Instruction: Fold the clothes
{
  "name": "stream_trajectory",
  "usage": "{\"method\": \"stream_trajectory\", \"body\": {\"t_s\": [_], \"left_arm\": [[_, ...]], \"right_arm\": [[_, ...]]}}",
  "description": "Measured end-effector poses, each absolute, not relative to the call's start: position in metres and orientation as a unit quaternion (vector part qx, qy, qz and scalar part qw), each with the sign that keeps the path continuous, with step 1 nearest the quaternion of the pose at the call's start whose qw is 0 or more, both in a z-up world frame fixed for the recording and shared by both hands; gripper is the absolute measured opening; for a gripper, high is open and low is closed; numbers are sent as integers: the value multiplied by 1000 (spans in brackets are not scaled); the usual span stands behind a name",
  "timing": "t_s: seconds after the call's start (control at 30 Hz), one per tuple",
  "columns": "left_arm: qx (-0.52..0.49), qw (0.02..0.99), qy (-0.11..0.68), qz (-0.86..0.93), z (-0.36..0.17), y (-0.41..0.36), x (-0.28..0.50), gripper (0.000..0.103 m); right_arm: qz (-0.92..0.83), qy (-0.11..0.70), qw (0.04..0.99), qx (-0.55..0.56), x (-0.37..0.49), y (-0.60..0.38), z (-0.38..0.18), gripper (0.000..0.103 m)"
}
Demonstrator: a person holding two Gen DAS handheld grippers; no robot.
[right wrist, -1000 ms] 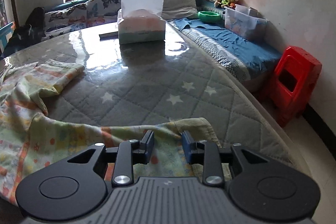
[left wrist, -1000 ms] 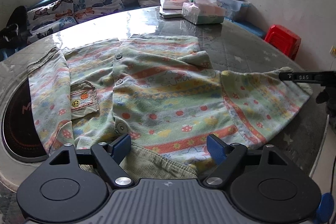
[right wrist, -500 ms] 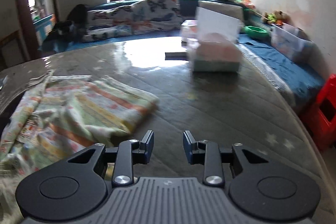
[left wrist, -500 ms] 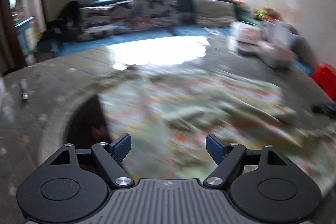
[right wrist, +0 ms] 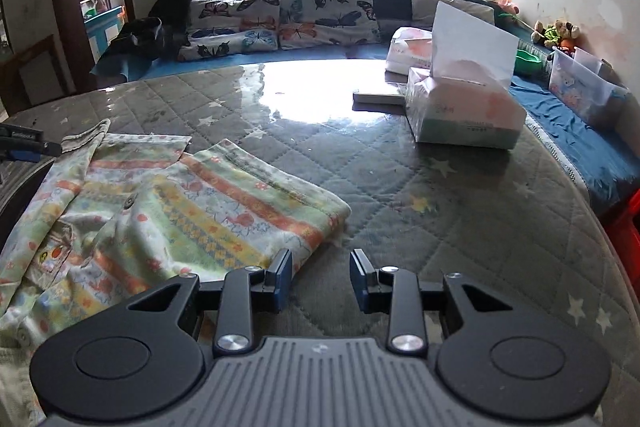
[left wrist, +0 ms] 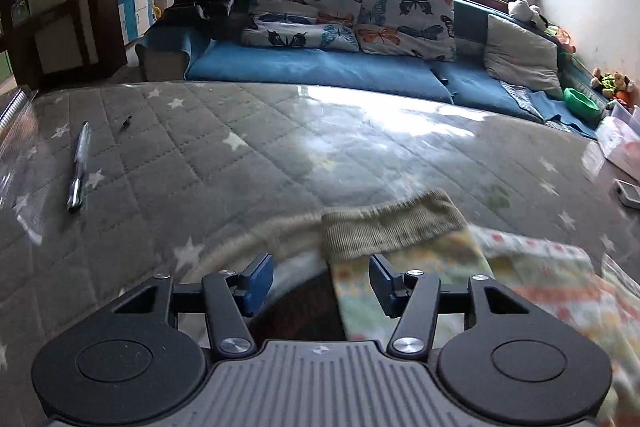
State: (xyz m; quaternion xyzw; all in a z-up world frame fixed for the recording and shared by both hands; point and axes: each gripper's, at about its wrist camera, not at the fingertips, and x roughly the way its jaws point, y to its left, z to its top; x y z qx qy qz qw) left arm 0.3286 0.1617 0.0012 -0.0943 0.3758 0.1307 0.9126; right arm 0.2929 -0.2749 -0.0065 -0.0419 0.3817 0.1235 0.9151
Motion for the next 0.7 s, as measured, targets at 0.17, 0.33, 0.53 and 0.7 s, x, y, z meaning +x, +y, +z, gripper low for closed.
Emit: {"method": "stream_trajectory", "body": {"t_s": [0.17,0.33,0.53,0.7], "left_arm": [[-98,914,373,126,-4,163,342,58],[-75,919,369,119,-8,153,347,52],[-82,921,364,114,-10,158,348,8],[-109,923,346,132,1,173,327,4]], "right_arm": [[126,383,914,-40,301,-274,-8,32],[125,383,915,-36,302,-274,-8,32],[124,383,915,-30,302,-274,-9,32],[120,377,918,-33,294,-277,-4,32]]}}
